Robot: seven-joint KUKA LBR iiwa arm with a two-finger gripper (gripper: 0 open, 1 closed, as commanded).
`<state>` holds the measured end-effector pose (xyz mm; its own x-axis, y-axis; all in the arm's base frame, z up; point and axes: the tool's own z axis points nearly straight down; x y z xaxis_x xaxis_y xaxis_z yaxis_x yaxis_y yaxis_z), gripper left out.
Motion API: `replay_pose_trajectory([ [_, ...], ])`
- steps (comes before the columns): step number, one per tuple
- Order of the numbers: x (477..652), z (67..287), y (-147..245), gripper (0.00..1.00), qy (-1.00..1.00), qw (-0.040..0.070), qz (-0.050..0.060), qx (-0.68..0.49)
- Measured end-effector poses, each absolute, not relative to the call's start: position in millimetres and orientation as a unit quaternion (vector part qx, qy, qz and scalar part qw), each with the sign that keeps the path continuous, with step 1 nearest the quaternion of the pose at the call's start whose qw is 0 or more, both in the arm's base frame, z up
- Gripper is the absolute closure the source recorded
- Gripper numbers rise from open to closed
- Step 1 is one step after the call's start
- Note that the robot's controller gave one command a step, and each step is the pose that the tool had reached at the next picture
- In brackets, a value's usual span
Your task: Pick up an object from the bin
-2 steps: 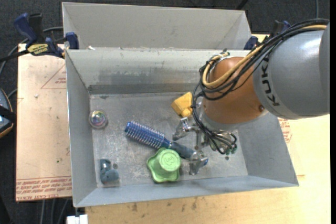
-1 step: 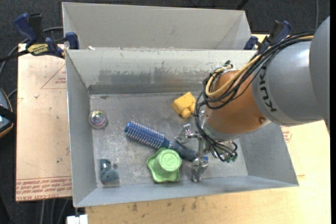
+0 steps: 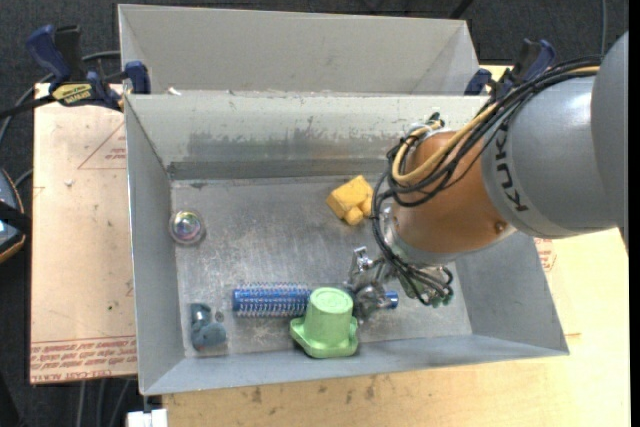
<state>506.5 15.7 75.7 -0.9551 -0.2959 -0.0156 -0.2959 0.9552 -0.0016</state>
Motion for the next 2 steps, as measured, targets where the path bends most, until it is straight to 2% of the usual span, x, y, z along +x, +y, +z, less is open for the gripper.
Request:
replay_pose_trajectory([
  [1,507.8,89,-17,1.0,0.998,0.001,0.0,-0.066],
  [2,519.2,216,-41,1.0,0.999,0.005,-0.001,-0.038],
])
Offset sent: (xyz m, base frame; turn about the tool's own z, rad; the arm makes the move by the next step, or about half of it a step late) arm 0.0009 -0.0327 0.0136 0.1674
